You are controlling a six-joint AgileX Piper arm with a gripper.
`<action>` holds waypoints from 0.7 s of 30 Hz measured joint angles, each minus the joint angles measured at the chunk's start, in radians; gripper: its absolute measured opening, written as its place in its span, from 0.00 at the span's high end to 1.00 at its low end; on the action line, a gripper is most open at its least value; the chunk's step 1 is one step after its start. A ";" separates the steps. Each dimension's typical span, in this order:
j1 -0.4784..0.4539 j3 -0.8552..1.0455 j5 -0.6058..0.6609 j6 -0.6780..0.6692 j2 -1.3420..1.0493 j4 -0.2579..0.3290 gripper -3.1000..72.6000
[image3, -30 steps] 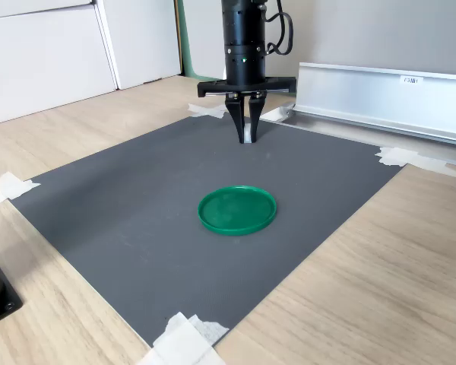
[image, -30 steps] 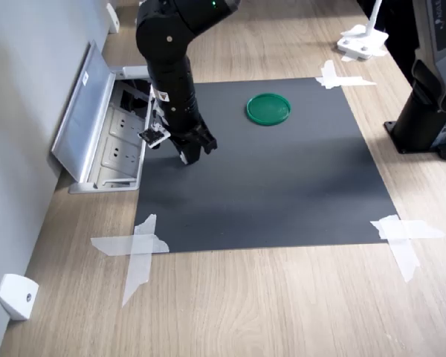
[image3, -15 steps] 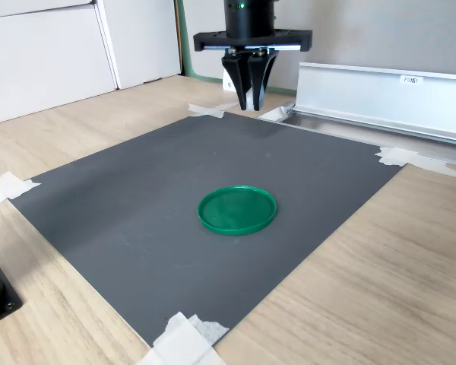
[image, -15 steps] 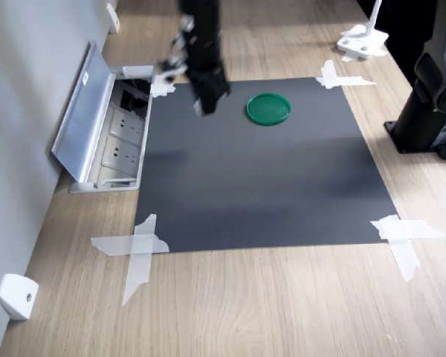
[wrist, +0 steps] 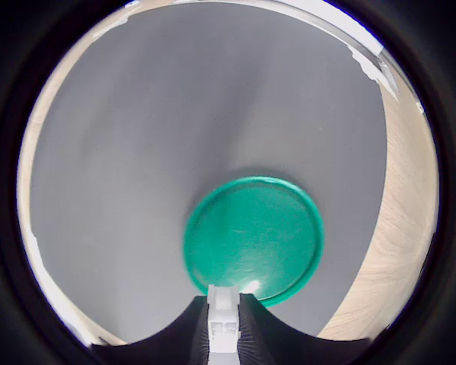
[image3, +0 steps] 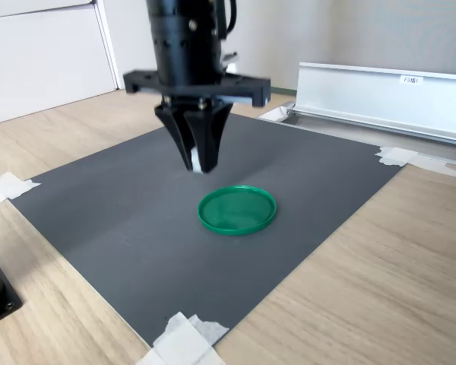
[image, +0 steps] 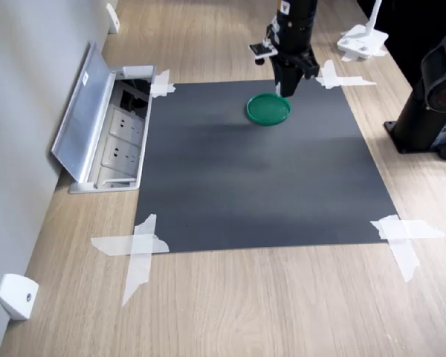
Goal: Grasp a white terminal and put it on the green lid.
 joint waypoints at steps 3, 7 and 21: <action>-0.002 0.005 -0.071 0.020 0.009 -0.024 0.84; -0.003 0.005 -0.147 0.057 0.044 -0.030 0.84; -0.004 0.010 -0.158 0.032 0.143 -0.035 0.79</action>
